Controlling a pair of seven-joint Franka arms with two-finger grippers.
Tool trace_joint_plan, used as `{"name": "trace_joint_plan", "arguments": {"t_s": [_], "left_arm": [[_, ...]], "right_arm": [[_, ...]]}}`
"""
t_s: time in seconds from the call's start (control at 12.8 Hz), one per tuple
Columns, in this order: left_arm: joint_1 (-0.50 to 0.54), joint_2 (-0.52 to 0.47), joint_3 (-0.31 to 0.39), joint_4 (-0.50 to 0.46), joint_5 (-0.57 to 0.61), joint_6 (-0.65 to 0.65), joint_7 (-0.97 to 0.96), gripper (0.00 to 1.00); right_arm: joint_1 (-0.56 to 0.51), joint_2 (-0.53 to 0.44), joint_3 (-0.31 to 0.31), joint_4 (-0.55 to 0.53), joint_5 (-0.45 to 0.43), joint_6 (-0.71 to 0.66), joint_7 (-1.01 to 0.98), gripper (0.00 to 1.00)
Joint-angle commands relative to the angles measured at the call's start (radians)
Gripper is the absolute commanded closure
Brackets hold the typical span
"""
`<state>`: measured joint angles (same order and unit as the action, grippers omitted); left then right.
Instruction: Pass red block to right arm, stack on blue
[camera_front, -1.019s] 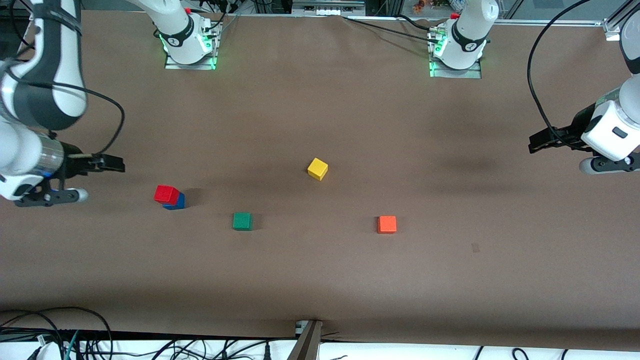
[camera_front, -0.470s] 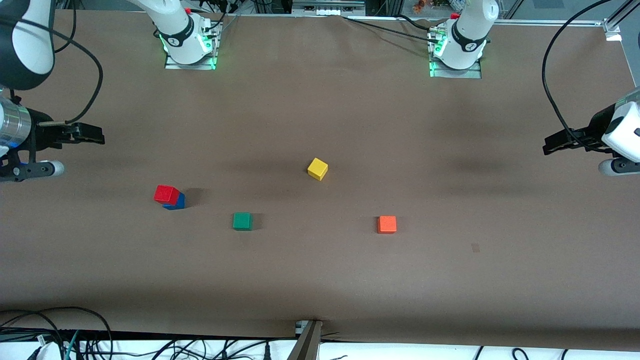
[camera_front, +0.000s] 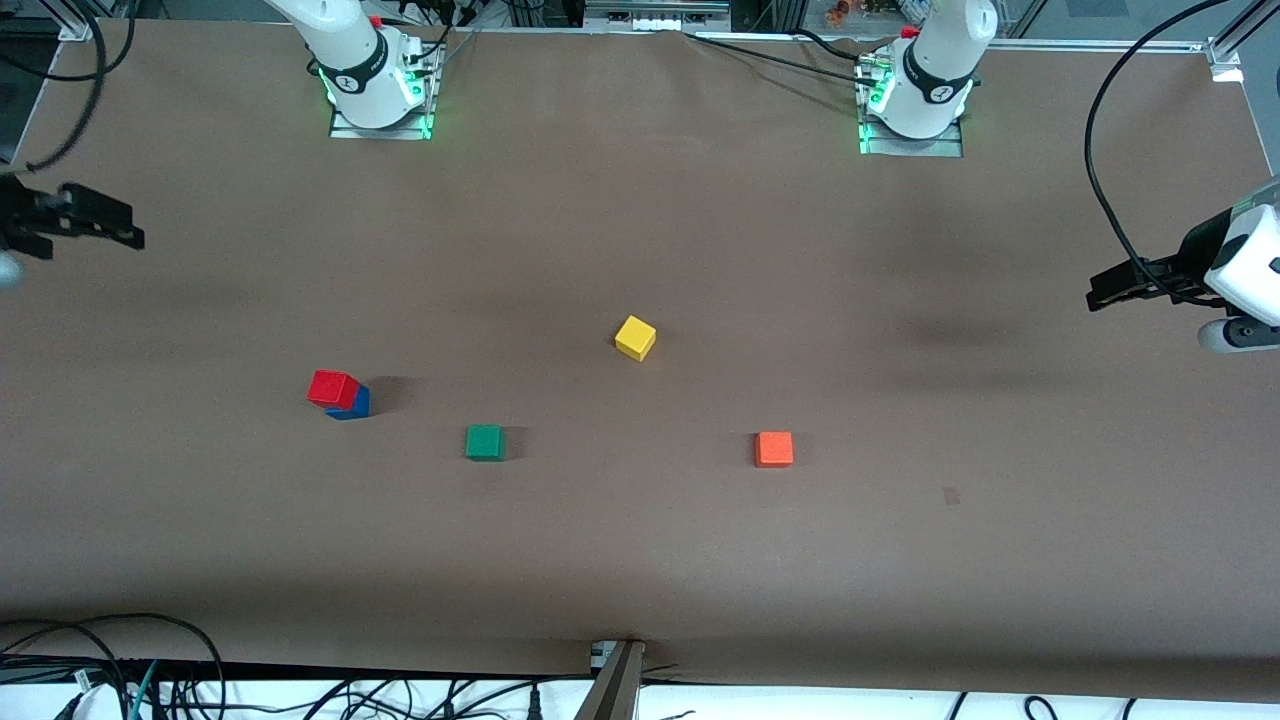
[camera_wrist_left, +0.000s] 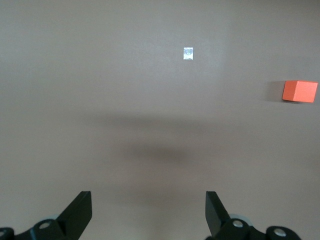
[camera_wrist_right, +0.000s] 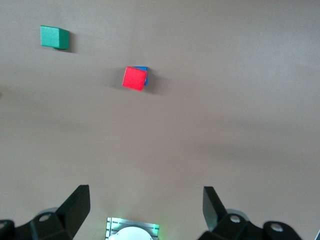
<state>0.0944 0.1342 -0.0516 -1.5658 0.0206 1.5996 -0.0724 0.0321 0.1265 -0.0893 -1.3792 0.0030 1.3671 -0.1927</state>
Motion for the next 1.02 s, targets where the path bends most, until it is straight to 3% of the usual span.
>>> {"name": "trace_joint_plan", "arguments": {"t_s": [0.0,0.47,0.94], "left_arm": [[0.010,-0.010,-0.002,0.013,0.022,-0.012,0.025,0.00],[0.011,-0.048,-0.002,-0.002,0.022,-0.012,0.025,0.00],[0.047,-0.116,-0.004,-0.140,0.018,0.046,0.025,0.00]], "right_arm": [[-0.040,-0.077,0.066,-0.100,-0.024,0.018,0.004,0.00],[-0.044,-0.065,0.092,-0.098,-0.012,0.006,0.113,0.00],[-0.046,-0.050,0.088,-0.069,-0.018,0.007,0.110,0.00]]}}
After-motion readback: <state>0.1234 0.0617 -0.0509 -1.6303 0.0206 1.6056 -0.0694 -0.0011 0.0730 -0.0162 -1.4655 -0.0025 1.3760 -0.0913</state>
